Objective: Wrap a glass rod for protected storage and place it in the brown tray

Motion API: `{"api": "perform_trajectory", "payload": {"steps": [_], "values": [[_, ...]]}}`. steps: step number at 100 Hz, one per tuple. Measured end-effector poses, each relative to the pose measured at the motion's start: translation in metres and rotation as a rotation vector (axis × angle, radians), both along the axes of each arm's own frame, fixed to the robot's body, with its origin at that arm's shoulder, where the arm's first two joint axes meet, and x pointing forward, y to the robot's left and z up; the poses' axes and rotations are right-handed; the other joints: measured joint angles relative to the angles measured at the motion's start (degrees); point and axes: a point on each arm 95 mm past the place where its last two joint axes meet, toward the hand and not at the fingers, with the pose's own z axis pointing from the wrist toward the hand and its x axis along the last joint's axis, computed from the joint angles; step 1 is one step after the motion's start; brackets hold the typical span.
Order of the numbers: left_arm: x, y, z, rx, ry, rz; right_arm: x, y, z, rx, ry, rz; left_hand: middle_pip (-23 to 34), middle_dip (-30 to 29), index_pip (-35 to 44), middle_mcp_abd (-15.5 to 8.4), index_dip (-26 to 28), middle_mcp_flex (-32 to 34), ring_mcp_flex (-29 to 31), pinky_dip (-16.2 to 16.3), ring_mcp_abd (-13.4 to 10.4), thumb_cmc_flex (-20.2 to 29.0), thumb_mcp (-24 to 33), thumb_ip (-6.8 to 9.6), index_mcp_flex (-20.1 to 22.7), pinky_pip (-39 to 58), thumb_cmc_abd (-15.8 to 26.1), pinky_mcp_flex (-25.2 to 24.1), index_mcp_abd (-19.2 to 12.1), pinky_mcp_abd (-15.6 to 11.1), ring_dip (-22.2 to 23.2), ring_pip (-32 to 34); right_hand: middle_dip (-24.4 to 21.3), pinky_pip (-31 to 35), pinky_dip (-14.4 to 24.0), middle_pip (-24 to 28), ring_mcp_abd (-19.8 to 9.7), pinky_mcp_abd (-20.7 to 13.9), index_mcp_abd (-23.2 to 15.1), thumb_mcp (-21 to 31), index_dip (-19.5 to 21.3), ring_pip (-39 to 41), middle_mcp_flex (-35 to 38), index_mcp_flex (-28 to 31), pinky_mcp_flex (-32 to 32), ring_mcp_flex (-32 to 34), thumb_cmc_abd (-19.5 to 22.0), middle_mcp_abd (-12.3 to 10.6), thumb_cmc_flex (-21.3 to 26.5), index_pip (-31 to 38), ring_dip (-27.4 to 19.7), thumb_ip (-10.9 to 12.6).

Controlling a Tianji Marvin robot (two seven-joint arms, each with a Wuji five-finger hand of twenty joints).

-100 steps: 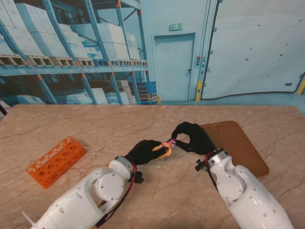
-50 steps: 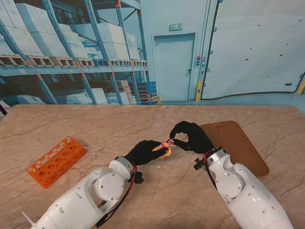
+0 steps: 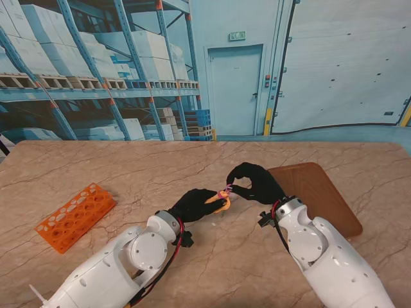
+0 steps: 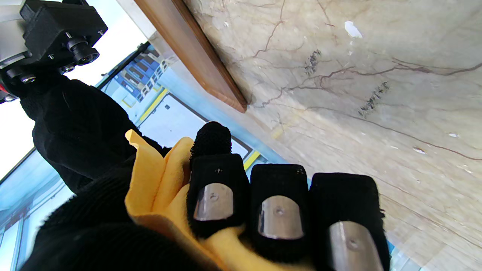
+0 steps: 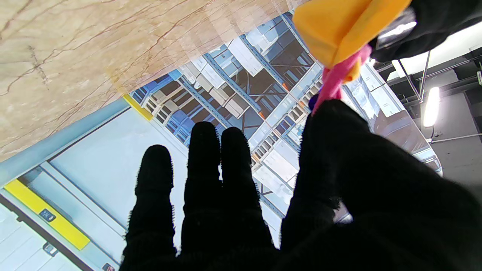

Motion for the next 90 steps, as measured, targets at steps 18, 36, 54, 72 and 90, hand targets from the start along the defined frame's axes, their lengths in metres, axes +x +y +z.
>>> {"api": "perform_trajectory", "payload": {"steps": [18,36,54,72,90], "values": [[0.0001,0.0001,0.0000,0.000,0.000,0.000,0.0002,-0.0001,-0.0002,0.002,0.011,-0.018,0.00,-0.01,0.02,0.00,0.00,0.00,0.00,0.01,0.00,0.02,0.00,0.00,0.00,0.00,0.00,0.00,0.00,0.00,-0.01,0.00,-0.03,0.00,0.00,-0.01,0.00,0.00,0.13,-0.62,-2.78,0.00,0.01,-0.22,0.00,0.00,0.00,0.00,0.02,-0.02,0.00,0.00],[0.0001,0.0001,0.0001,0.000,0.000,0.000,-0.0004,0.0011,0.0008,0.009,0.021,-0.029,0.00,-0.01,0.04,-0.01,0.01,0.00,0.00,0.01,0.00,0.04,0.01,0.00,0.00,0.00,0.00,0.00,0.00,0.00,-0.01,0.00,-0.03,0.00,0.00,-0.01,0.00,0.00,0.49,-0.62,-4.33,0.00,0.02,-3.42,0.00,0.00,0.00,0.00,0.02,0.05,0.00,0.00],[-0.0001,0.0000,-0.0001,0.001,0.001,-0.001,-0.0004,0.0021,0.0010,0.010,0.025,-0.034,0.00,-0.03,0.06,-0.01,0.01,0.00,0.00,0.01,0.00,0.05,0.01,0.00,0.00,0.00,0.00,0.00,0.00,0.00,-0.01,0.00,-0.03,0.00,0.00,-0.01,0.00,0.00,1.60,-0.55,-6.07,0.00,0.02,-5.68,0.00,0.00,0.00,0.00,0.02,-0.63,0.00,0.00],[-0.0001,0.0001,-0.0002,0.001,0.001,-0.001,-0.0003,0.0026,0.0006,0.011,0.033,-0.037,0.00,-0.05,0.07,-0.01,0.01,0.00,0.00,0.02,0.00,0.10,0.01,0.00,0.00,0.00,0.00,0.00,0.00,0.00,-0.01,0.00,-0.03,0.00,0.00,-0.01,0.00,0.05,4.92,0.21,-9.38,0.00,0.02,-7.80,0.00,0.00,0.00,0.00,-0.59,-1.23,0.00,0.01],[-0.0001,0.0003,-0.0003,0.001,0.001,0.000,0.0000,0.0034,0.0015,0.012,0.050,-0.052,0.00,-0.06,0.08,-0.01,0.01,0.00,0.00,0.35,0.00,0.12,0.01,0.00,0.00,0.00,0.00,0.00,0.00,0.00,-0.01,0.02,-0.06,0.00,0.00,-0.02,0.00,0.58,11.30,0.81,-10.26,0.00,0.02,-5.38,0.00,0.00,0.00,0.00,-1.30,-2.06,0.00,0.01]]}}
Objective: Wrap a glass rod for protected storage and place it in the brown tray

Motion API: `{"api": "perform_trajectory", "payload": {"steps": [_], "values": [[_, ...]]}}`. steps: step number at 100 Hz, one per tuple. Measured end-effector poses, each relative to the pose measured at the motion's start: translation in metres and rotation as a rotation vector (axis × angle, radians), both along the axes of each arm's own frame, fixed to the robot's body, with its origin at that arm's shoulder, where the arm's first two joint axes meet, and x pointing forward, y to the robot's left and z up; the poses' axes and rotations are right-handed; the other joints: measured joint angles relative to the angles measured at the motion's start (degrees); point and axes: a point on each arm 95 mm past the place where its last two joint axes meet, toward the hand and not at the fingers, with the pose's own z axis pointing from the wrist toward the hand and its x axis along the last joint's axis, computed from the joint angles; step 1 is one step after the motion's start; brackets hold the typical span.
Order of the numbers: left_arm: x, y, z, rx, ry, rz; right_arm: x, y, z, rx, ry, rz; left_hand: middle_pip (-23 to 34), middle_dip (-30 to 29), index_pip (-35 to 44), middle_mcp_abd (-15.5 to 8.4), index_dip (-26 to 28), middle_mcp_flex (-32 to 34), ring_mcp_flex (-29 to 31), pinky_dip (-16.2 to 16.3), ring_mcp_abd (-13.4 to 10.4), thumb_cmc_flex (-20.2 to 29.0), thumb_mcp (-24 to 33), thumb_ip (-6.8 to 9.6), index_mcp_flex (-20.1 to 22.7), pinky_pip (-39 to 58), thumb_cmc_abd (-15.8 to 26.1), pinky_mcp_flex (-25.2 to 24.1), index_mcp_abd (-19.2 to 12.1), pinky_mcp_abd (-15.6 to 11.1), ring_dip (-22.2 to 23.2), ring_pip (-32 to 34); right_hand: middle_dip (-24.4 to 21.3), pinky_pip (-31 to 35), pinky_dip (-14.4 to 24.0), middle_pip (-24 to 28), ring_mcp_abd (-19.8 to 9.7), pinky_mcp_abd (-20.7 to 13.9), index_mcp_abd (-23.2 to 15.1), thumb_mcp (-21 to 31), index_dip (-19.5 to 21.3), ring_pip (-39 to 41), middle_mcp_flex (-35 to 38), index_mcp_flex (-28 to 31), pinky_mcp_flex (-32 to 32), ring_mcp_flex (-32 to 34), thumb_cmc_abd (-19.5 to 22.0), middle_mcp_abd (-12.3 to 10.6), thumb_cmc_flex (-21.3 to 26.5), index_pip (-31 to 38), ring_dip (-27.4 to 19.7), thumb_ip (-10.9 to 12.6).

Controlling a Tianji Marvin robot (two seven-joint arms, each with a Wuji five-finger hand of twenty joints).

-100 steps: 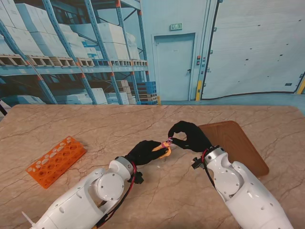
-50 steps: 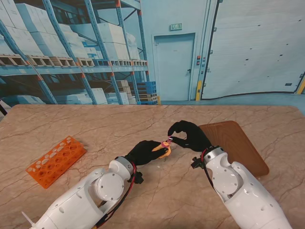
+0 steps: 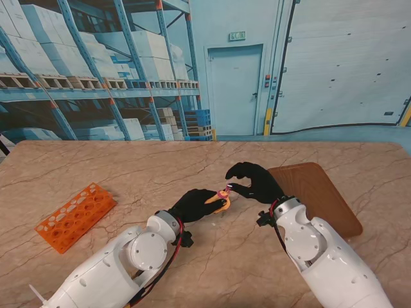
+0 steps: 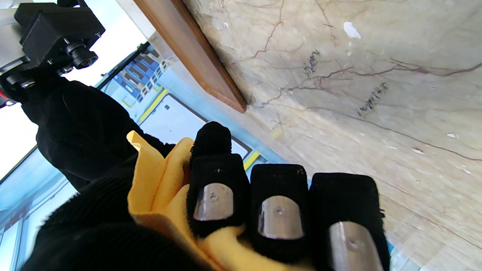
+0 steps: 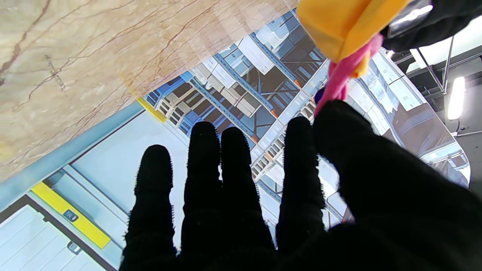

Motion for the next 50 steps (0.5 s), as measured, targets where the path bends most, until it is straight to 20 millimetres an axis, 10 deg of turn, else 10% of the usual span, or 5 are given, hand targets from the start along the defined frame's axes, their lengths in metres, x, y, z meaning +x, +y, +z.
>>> {"api": "perform_trajectory", "payload": {"steps": [50], "values": [[-0.0001,-0.0002,0.0000,-0.002,-0.001,0.000,-0.0031,0.0059,0.0020,0.134,0.166,-0.022,0.00,-0.01,0.10,0.00,0.00,0.02,0.00,0.01,0.00,0.04,0.00,0.00,0.00,0.00,0.00,0.00,0.00,0.00,0.00,0.43,-0.50,0.00,0.00,-0.30,0.45,0.24,3.61,0.13,-0.99,0.00,1.05,11.95,-0.06,0.01,0.02,0.01,0.15,2.94,0.00,0.19]]}}
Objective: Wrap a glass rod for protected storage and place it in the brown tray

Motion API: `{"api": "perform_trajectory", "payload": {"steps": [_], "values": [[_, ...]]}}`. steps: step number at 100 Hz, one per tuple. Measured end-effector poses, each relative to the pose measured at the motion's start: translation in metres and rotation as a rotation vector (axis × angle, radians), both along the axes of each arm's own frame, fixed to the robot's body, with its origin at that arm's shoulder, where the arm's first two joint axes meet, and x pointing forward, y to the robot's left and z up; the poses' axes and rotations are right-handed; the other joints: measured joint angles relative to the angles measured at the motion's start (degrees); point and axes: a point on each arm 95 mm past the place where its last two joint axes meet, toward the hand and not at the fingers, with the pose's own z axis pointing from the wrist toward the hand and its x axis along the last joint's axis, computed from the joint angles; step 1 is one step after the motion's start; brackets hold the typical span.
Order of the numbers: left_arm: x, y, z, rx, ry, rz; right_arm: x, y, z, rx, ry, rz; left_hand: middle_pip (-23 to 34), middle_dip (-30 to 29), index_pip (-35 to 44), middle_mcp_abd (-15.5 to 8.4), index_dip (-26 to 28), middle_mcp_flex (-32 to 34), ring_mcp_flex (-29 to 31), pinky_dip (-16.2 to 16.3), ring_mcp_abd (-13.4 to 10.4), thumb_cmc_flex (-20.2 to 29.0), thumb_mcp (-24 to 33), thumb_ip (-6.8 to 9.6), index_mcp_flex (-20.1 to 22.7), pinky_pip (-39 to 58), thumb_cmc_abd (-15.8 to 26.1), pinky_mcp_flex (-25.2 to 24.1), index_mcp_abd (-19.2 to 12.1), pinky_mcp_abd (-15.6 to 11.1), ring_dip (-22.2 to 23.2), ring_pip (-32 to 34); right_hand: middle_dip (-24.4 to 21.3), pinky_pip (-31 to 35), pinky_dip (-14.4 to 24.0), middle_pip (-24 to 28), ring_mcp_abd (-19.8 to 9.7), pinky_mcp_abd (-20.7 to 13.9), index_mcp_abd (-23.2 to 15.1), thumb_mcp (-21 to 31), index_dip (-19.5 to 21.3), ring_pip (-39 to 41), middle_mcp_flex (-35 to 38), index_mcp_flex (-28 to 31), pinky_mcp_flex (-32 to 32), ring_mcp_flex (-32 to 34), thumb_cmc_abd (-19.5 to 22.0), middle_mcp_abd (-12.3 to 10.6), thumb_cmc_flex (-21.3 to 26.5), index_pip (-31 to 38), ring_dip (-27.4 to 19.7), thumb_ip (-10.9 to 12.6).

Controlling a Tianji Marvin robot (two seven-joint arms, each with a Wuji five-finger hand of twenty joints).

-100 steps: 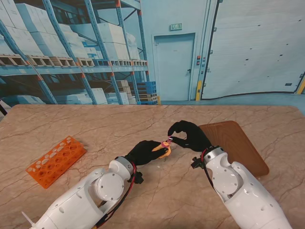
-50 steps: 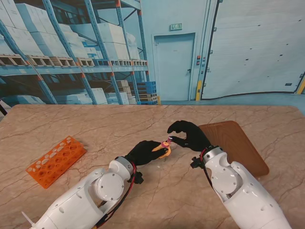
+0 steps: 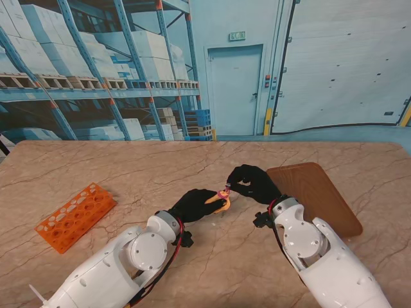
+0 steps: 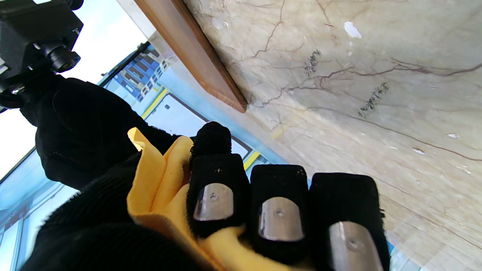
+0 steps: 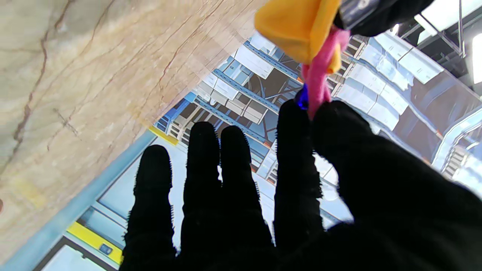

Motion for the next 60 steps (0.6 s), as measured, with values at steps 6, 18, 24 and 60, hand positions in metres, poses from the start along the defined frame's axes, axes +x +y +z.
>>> {"api": "perform_trajectory", "payload": {"steps": [6,18,24,60], "values": [[0.0000,0.0000,0.0001,-0.001,-0.001,0.000,-0.0006,0.0003,0.0005,0.015,0.023,-0.010,0.00,0.00,0.00,0.00,0.00,0.00,0.00,0.00,0.00,0.00,0.00,0.00,0.00,0.00,0.00,0.00,0.00,0.00,0.00,0.03,-0.01,0.00,0.00,-0.05,0.13,0.00,0.58,0.00,0.00,0.00,0.00,0.04,-0.04,0.00,0.01,0.01,0.02,0.00,0.00,0.01],[-0.0001,0.0001,0.0002,-0.003,-0.002,0.002,-0.0020,0.0004,0.0007,0.019,0.047,-0.011,0.00,0.00,0.01,0.00,0.00,0.00,0.00,0.00,0.00,0.03,0.00,0.00,0.00,0.00,0.00,0.00,0.00,0.00,0.00,0.15,-0.04,0.00,0.00,-0.56,0.26,0.01,1.31,0.00,-0.18,0.00,0.00,0.33,-0.08,0.00,0.05,0.07,0.04,0.00,0.00,0.02],[-0.0001,0.0001,0.0002,-0.004,-0.003,0.002,-0.0024,0.0005,0.0003,0.021,0.055,-0.011,0.00,0.00,0.01,0.00,0.00,0.00,0.00,0.01,0.00,0.04,0.00,0.00,0.00,0.00,0.00,0.00,0.00,0.00,0.00,0.17,-0.05,0.00,0.00,-0.64,0.30,0.01,1.47,0.00,-0.20,0.00,0.09,0.33,-0.09,0.00,1.49,0.10,0.32,0.00,0.00,0.02],[-0.0003,-0.0001,0.0002,-0.007,-0.003,0.003,-0.0060,0.0035,0.0018,0.070,0.127,-0.028,0.01,-0.01,0.02,0.00,0.00,0.01,0.00,0.00,0.00,0.05,0.00,0.00,0.00,0.00,0.00,0.00,0.00,0.00,0.00,0.23,-0.05,0.00,0.04,-0.75,0.75,0.20,3.23,-0.30,0.57,-0.02,0.49,0.36,-0.10,0.00,4.25,0.62,1.60,0.00,0.00,0.08]]}}
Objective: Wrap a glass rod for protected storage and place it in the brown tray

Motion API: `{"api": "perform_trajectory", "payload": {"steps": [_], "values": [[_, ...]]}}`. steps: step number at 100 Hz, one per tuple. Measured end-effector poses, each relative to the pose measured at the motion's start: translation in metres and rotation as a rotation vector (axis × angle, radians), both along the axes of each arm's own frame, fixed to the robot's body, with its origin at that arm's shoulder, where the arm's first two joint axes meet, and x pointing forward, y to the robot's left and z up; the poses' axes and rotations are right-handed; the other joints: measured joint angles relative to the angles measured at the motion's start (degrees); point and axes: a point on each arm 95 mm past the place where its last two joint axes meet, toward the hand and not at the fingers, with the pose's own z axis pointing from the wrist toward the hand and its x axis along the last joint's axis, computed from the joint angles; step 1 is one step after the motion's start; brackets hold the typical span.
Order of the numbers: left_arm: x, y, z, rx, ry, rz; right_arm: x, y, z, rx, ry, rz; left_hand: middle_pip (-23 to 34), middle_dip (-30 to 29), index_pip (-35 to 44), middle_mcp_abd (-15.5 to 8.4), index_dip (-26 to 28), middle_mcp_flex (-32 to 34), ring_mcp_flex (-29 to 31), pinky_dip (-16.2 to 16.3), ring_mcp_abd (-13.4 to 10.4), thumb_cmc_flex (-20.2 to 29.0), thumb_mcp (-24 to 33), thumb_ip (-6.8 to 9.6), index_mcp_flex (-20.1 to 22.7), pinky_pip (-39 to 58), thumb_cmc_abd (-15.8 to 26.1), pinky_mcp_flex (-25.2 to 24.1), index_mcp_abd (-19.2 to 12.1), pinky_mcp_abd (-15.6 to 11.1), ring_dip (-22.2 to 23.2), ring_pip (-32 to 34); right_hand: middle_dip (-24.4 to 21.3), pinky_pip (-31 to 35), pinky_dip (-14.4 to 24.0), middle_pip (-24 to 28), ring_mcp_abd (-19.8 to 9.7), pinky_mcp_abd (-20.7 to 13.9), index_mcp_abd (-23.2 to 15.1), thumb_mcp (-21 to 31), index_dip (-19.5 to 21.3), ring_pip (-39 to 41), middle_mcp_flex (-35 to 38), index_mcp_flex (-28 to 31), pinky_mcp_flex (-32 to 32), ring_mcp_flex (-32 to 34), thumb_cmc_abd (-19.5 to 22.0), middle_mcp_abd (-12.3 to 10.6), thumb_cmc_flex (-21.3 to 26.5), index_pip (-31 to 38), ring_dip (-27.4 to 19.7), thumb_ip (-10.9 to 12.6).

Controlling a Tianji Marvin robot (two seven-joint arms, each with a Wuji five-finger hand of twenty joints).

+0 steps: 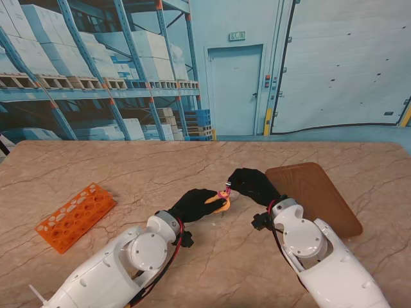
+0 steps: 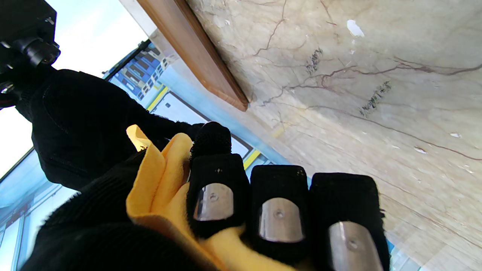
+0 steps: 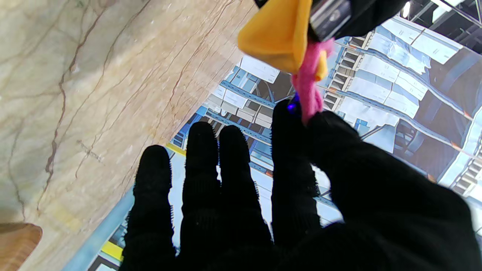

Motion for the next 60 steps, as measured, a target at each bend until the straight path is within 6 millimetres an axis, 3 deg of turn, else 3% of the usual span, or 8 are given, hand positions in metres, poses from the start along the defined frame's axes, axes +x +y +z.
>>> {"api": "perform_trajectory", "payload": {"steps": [50,52,60], "values": [[-0.0003,0.0006,-0.0003,-0.007,-0.003,0.010,-0.0043,-0.0010,0.0006,0.097,0.149,0.021,0.00,-0.04,0.02,-0.01,0.00,0.00,0.00,0.00,0.00,-0.34,-0.06,-0.26,0.00,0.00,-0.01,0.00,0.00,0.00,0.00,0.16,0.00,-0.05,0.08,-1.35,0.01,-0.02,1.41,-3.85,2.95,-1.29,-0.91,-3.15,-0.02,-0.06,3.06,0.05,4.36,-0.69,0.00,0.00],[-0.0003,0.0007,-0.0003,-0.008,-0.004,0.010,-0.0044,-0.0011,0.0004,0.096,0.151,0.022,0.00,-0.04,0.02,-0.01,0.00,0.00,0.00,0.00,0.00,-0.34,-0.08,-0.28,0.00,0.00,-0.01,0.00,0.00,0.00,0.00,0.17,0.00,-0.05,0.08,-1.39,0.01,-0.02,1.43,-3.85,2.97,-1.31,-0.97,-3.26,-0.02,-0.07,3.06,0.05,4.37,-0.69,0.00,1.14],[-0.0004,0.0008,-0.0003,-0.009,-0.004,0.011,-0.0054,-0.0012,0.0005,0.099,0.161,0.023,0.00,-0.05,0.03,-0.01,0.00,0.00,0.00,0.00,0.00,-0.34,-0.11,-0.31,0.00,0.00,-0.01,0.00,0.00,0.00,0.00,0.18,0.00,-0.05,0.09,-1.41,0.01,-0.06,1.44,-3.85,3.28,-1.38,-0.98,-3.88,-0.02,-0.07,3.10,0.06,4.39,-0.70,0.00,1.14]]}}
